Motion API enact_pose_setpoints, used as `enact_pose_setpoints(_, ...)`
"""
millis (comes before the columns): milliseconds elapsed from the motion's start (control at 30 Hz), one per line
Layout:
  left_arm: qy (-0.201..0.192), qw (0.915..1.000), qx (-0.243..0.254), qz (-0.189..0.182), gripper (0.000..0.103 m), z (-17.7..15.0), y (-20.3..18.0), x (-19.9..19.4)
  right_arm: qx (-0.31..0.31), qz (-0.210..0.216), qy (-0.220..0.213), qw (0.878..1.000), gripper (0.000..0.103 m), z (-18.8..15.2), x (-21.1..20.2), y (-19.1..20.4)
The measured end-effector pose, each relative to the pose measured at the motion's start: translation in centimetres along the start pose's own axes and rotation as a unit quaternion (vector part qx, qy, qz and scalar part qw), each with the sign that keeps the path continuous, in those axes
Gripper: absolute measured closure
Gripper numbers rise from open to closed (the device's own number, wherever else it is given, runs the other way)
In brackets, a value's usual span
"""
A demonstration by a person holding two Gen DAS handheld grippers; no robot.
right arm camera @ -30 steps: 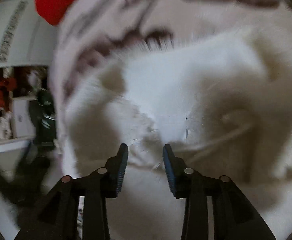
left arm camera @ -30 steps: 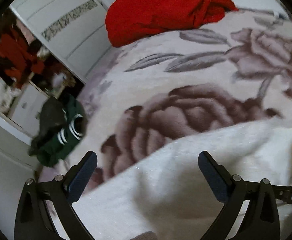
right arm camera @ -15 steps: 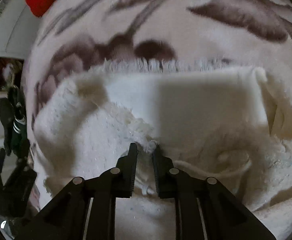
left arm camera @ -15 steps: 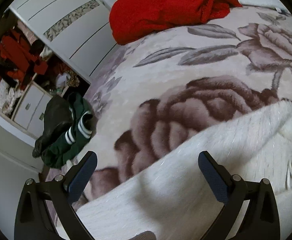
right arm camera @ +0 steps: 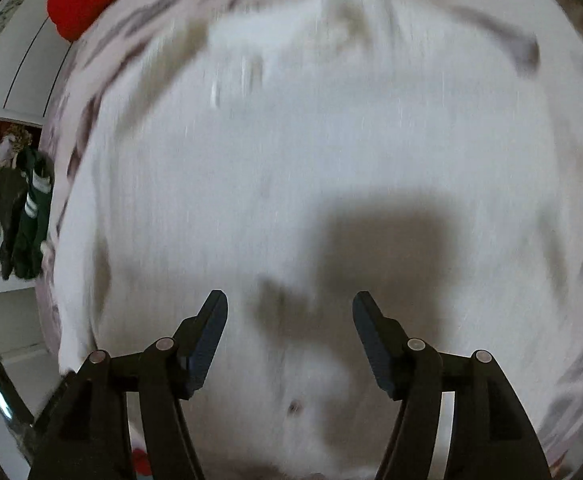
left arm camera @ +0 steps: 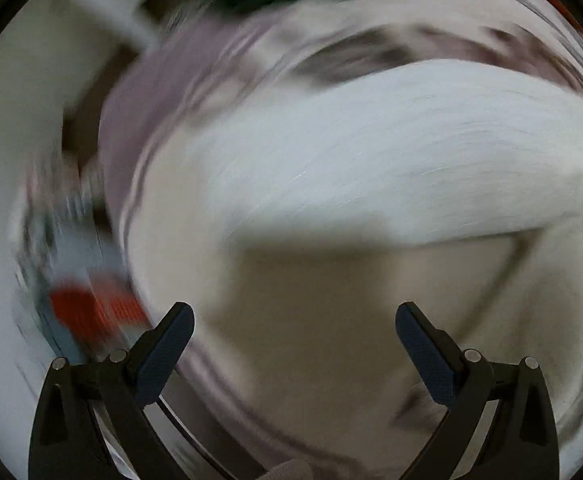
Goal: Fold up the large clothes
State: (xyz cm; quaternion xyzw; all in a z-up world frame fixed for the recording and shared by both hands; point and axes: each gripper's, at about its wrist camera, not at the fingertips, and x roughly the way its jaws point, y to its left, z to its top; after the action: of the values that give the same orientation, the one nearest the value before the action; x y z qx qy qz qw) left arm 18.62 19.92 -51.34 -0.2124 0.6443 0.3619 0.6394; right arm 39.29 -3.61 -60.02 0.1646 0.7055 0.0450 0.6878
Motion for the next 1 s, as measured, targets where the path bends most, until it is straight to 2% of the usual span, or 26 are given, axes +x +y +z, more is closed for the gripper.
enact_pose_setpoints(67,0.041,0.9949,-0.070,-0.059,0.002,-0.1,3.8,2.6,0.020,0.009,0.017,1.000,0.036,-3.3,1.3,-0.8)
enact_pose_setpoints(100,0.053,0.9859,-0.114,-0.110,0.007,0.0,5.7,4.1,0.028,0.013,0.021,0.999,0.036,-4.7,2.0,-0.8)
enact_pose_setpoints(133,0.060,0.9738,-0.151,-0.159,0.012,0.2,6.9,5.3,0.037,0.019,0.023,0.999,0.036,-5.7,2.8,-0.5)
enact_pose_setpoints(167,0.064,0.9563,-0.190,-0.213,0.020,0.6,7.8,6.9,0.043,0.027,0.020,0.999,0.036,-6.5,3.6,0.0)
enact_pose_setpoints(200,0.063,0.9435,-0.210,-0.248,0.027,1.1,8.2,8.0,0.046,0.029,0.014,0.998,0.036,-7.1,4.0,0.3)
enact_pose_setpoints(233,0.058,0.9318,-0.226,-0.278,0.029,1.7,8.3,9.0,0.047,0.025,0.005,0.999,0.036,-7.5,4.4,0.8)
enact_pose_setpoints(267,0.049,0.9236,-0.241,-0.294,0.032,2.5,8.3,9.9,0.045,0.019,-0.009,0.999,0.036,-7.9,4.6,1.4)
enact_pose_setpoints(333,0.026,0.9153,-0.264,-0.303,0.041,3.9,8.4,10.6,0.043,0.002,-0.033,0.999,0.033,-8.3,4.8,2.3)
enact_pose_setpoints(367,0.006,0.9127,-0.273,-0.304,0.066,4.7,8.6,10.5,0.046,-0.002,-0.038,0.998,0.032,-8.5,4.9,2.5)
enact_pose_setpoints(400,-0.010,0.9127,-0.274,-0.303,0.084,5.4,8.8,10.2,0.050,-0.007,-0.043,0.998,0.032,-8.6,5.1,2.6)
enact_pose_setpoints(433,-0.022,0.9074,-0.274,-0.318,0.085,6.2,8.9,9.9,0.053,-0.013,-0.047,0.997,0.032,-8.8,5.2,2.7)
enact_pose_setpoints(500,-0.063,0.9037,-0.274,-0.323,0.087,7.7,9.4,8.2,0.065,-0.019,-0.056,0.996,0.032,-8.9,5.3,3.0)
enact_pose_setpoints(633,-0.108,0.8967,-0.257,-0.344,0.090,11.2,10.6,6.8,0.081,-0.021,-0.078,0.993,0.032,-9.1,5.2,3.5)
enact_pose_setpoints(733,-0.097,0.8910,-0.257,-0.361,0.090,12.9,11.0,8.8,0.082,-0.026,-0.092,0.992,0.032,-8.9,4.2,4.4)
enact_pose_setpoints(767,-0.079,0.8937,-0.254,-0.361,0.089,13.3,10.8,10.3,0.080,-0.031,-0.098,0.991,0.032,-8.9,4.2,5.0)
enact_pose_setpoints(800,-0.066,0.8936,-0.253,-0.365,0.083,13.4,10.6,11.2,0.078,-0.036,-0.100,0.991,0.031,-8.7,4.3,5.3)
enact_pose_setpoints(833,-0.054,0.8903,-0.252,-0.375,0.082,13.1,10.5,12.1,0.074,-0.049,-0.101,0.991,0.028,-8.6,4.5,5.8)
enact_pose_setpoints(867,-0.038,0.8836,-0.257,-0.390,0.075,12.6,10.5,13.0,0.067,-0.070,-0.100,0.990,0.024,-8.3,4.7,6.4)
enact_pose_setpoints(900,-0.023,0.8709,-0.265,-0.413,0.067,12.2,10.4,14.0,0.064,-0.075,-0.101,0.990,0.023,-8.1,5.0,7.0)
enact_pose_setpoints(933,-0.018,0.8606,-0.272,-0.430,0.062,12.0,10.5,14.5,0.058,-0.080,-0.101,0.990,0.022,-7.8,5.1,7.6)
enact_pose_setpoints(967,-0.019,0.8523,-0.278,-0.443,0.052,11.7,10.6,14.6,0.048,-0.087,-0.100,0.990,0.020,-7.5,5.3,8.2)
enact_pose_setpoints(1000,-0.024,0.8451,-0.285,-0.451,0.050,11.7,10.1,14.5,0.038,-0.091,-0.098,0.990,0.017,-7.1,5.5,8.6)
